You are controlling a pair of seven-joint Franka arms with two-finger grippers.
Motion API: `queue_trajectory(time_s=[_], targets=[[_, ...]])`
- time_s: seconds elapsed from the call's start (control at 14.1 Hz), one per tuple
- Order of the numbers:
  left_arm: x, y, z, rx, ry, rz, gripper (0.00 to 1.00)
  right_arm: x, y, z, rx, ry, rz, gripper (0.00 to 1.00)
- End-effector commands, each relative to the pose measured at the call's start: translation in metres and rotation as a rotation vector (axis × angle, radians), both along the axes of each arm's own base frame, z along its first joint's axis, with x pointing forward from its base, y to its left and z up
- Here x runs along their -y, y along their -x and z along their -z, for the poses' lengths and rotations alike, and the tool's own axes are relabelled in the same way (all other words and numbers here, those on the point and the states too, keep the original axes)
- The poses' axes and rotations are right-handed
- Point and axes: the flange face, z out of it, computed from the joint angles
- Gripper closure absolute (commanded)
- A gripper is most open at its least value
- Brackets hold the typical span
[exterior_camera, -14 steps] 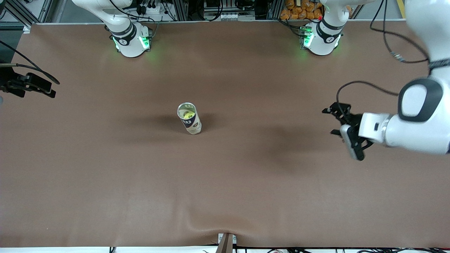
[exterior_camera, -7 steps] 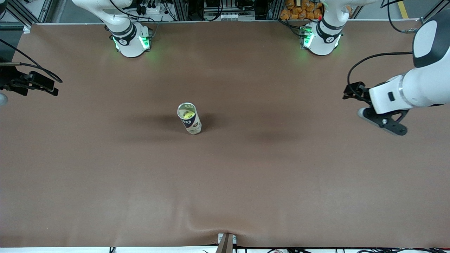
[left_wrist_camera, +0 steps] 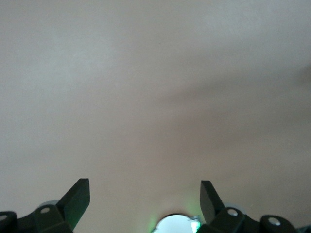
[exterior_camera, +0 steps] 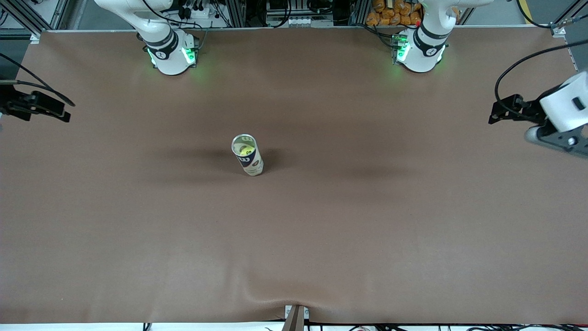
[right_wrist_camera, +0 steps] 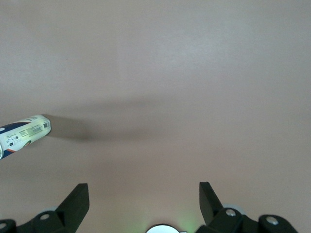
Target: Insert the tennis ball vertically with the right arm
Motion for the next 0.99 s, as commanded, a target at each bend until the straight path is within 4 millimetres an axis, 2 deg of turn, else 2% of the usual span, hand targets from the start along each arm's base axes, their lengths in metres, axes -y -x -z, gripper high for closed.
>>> queue_trajectory(time_s=[0.0,0.28,0.57,0.92], targets=[[0.0,0.026,-0.032,0.011,-0.039,-0.14,0.0,-0.002,0.011,-0.005,-0.005,-0.005,-0.001,0.0],[0.0,0.057,-0.047,0.021,-0.04,-0.215,0.0,-0.004,0.014,-0.004,-0.001,-0.002,-0.005,0.0],[-0.003,0.055,-0.042,0.032,-0.046,-0.285,0.0,-0.009,0.025,-0.006,0.023,0.008,-0.013,0.0],[-0.004,0.054,-0.039,0.065,-0.039,-0.312,0.0,-0.008,0.024,-0.006,0.029,0.014,-0.011,0.0]])
